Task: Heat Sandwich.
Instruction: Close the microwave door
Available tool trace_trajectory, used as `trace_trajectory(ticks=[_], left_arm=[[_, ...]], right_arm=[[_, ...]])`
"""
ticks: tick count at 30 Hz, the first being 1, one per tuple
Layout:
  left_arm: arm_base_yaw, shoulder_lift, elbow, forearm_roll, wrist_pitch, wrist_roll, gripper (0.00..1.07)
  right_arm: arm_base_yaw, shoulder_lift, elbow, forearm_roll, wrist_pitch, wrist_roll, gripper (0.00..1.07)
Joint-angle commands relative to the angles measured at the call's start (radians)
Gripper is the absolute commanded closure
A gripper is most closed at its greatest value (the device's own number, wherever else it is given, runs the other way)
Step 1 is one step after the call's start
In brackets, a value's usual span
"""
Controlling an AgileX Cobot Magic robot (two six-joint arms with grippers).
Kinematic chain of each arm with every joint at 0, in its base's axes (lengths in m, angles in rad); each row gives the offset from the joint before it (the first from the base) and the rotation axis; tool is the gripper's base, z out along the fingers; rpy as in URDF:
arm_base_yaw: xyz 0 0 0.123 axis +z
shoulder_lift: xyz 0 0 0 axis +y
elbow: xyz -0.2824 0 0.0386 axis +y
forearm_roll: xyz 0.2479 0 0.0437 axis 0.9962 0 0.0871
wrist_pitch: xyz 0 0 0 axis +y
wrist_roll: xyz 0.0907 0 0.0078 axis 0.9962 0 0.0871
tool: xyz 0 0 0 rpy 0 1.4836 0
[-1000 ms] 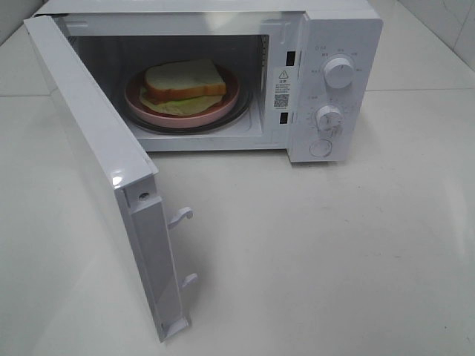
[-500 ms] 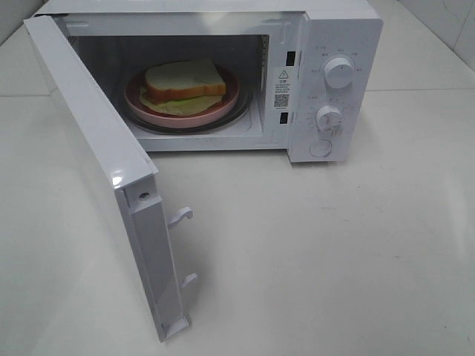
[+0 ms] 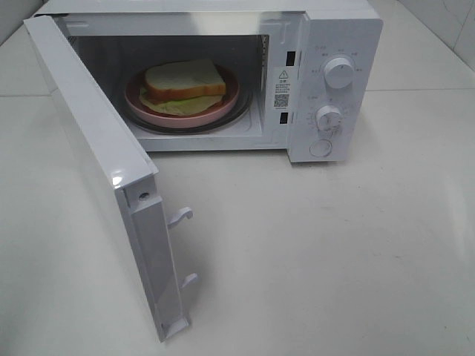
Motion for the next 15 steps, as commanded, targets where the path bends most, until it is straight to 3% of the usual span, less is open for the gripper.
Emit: trace_trajectory(ticks=[1,2,4,5,7,8,15], left_arm=[[0.003,0.07,-0.001,-0.007,-0.068,-0.004,0.6],[0.003,0.091,0.004,-0.009,-0.093,-0.004,0.64],[0.003,0.141,0.03,-0.017,-0.176,-0.004,0.83],[0.003,0.141,0.03,-0.017,-0.176,-0.004,0.83],[0.003,0.179,0.046,-0.017,-0.229,-0.004,0.95],[0.003,0.215,0.064,-0.014,-0.283,-0.002,1.06],[0.003,0.311,0.151,-0.014,-0.489,0.033,1.06]], right_arm=[[-0.007,-0.026,0.001,0.0,-0.006,0.0,0.31],[-0.007,-0.026,0.001,0.0,-0.006,0.0,0.31],[-0.007,-0.026,0.001,0.0,-0.006,0.0,0.31],[-0.007,-0.026,0.001,0.0,-0.006,0.0,0.31],[-0.007,-0.026,0.001,0.0,-0.006,0.001,0.31],[-0.007,-0.026,0.001,0.0,-0.006,0.001,0.31],[-0.007,-0.026,0.001,0.0,-0.006,0.001,0.31]])
